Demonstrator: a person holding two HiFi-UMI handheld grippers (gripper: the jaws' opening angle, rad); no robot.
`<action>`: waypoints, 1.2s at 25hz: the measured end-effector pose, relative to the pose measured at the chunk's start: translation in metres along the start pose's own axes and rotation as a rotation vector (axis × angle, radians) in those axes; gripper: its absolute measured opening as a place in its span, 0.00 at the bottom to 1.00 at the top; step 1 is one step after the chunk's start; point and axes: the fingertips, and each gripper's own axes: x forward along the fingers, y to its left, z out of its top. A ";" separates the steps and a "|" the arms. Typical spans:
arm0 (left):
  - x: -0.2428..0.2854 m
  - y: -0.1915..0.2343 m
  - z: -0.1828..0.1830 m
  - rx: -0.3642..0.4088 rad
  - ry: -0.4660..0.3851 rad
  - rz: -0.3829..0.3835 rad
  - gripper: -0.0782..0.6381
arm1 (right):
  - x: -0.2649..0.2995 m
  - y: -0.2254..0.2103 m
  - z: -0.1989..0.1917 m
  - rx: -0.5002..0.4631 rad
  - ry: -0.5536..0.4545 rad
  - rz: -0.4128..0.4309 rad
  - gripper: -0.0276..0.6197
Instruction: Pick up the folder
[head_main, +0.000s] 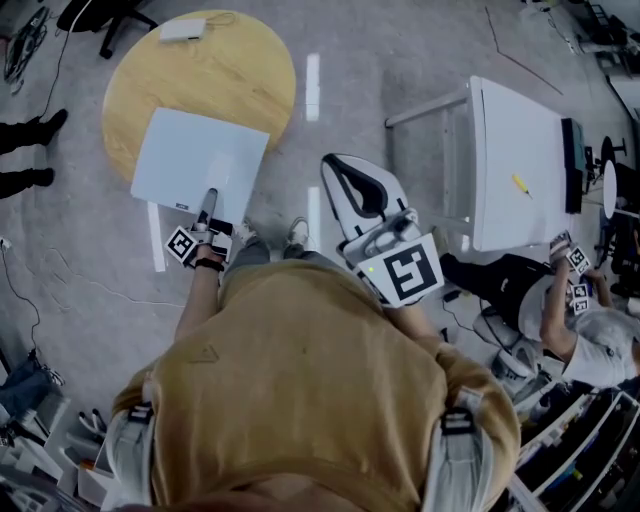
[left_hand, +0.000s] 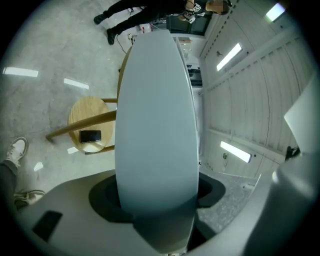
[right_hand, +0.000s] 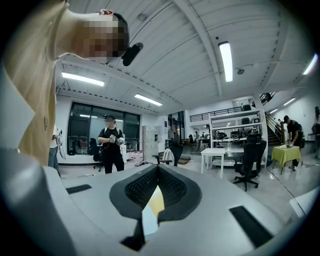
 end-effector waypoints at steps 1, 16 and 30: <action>-0.006 -0.006 0.001 -0.002 -0.017 -0.012 0.52 | 0.001 -0.001 0.000 0.002 -0.003 0.005 0.04; -0.013 -0.211 0.057 0.184 -0.199 -0.386 0.49 | 0.009 0.025 0.022 -0.004 -0.087 0.087 0.04; -0.188 -0.425 0.124 0.644 -0.619 -0.631 0.49 | -0.032 0.062 0.061 -0.112 -0.208 0.070 0.04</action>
